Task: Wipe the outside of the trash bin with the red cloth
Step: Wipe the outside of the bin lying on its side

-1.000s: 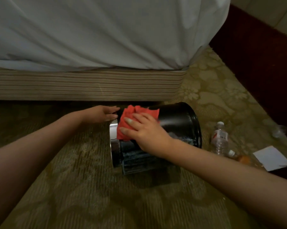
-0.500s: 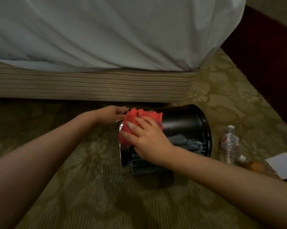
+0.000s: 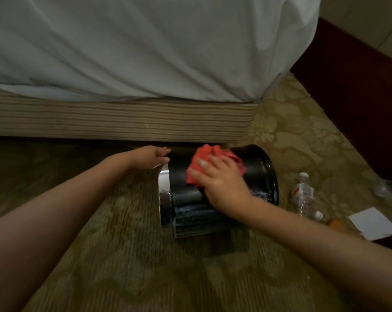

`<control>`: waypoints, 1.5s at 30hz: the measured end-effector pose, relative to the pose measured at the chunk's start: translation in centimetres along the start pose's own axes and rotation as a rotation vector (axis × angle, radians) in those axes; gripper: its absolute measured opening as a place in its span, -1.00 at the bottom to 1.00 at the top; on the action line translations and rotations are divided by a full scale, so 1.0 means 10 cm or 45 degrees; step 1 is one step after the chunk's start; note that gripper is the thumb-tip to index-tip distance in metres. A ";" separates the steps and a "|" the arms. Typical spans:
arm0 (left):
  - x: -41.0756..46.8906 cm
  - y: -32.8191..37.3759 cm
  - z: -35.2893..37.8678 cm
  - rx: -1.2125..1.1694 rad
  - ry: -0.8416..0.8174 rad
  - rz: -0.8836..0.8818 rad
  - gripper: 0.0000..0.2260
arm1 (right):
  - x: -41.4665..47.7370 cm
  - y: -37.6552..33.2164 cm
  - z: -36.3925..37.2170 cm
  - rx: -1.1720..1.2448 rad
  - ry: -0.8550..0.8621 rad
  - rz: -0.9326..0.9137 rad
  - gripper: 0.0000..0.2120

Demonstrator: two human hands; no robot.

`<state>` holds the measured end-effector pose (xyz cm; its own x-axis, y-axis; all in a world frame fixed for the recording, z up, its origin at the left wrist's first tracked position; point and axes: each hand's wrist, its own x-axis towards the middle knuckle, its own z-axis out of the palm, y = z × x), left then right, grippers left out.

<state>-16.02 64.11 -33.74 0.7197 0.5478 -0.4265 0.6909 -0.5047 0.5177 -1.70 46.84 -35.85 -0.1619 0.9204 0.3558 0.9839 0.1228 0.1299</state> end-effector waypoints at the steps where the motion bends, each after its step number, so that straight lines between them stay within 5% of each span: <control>1: 0.00 0.00 0.01 0.000 0.004 -0.009 -0.56 | 0.07 -0.15 0.06 0.010 -0.014 -0.059 -0.53; 5: -0.01 0.01 0.01 0.030 0.015 -0.005 -0.56 | -0.04 0.03 0.04 -0.023 -0.009 -0.182 -0.60; 11: -0.05 0.00 0.01 0.034 0.005 0.009 -0.56 | -0.65 0.99 -0.17 -0.189 -0.019 0.083 -0.61; 15: -0.06 0.01 0.00 0.033 -0.009 -0.001 -0.56 | -0.38 0.61 -0.06 -0.052 0.016 0.155 -0.56; 21: -0.05 -0.02 0.01 -0.032 -0.002 -0.004 -0.56 | 0.14 -0.15 0.13 0.086 0.002 -0.114 -0.50; 29: -0.03 -0.03 0.01 -0.016 -0.015 0.014 -0.56 | -0.80 1.06 -0.13 -0.169 -0.071 -0.024 -0.62; 33: -0.03 -0.01 0.02 0.004 -0.004 0.010 -0.57 | -0.61 0.77 -0.06 -0.119 -0.027 0.048 -0.58; 39: 0.04 -0.02 0.03 0.011 0.037 -0.006 -0.57 | -0.06 -0.04 0.21 0.011 -0.023 -0.144 -0.50; 45: 0.04 -0.03 0.00 0.005 0.020 0.003 -0.57 | -0.66 0.84 -0.05 -0.126 -0.005 -0.111 -0.58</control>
<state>-15.88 64.45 -34.09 0.7205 0.5566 -0.4136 0.6892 -0.5087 0.5159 7.63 41.62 -36.67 -0.2458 0.9093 0.3357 0.9538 0.1651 0.2511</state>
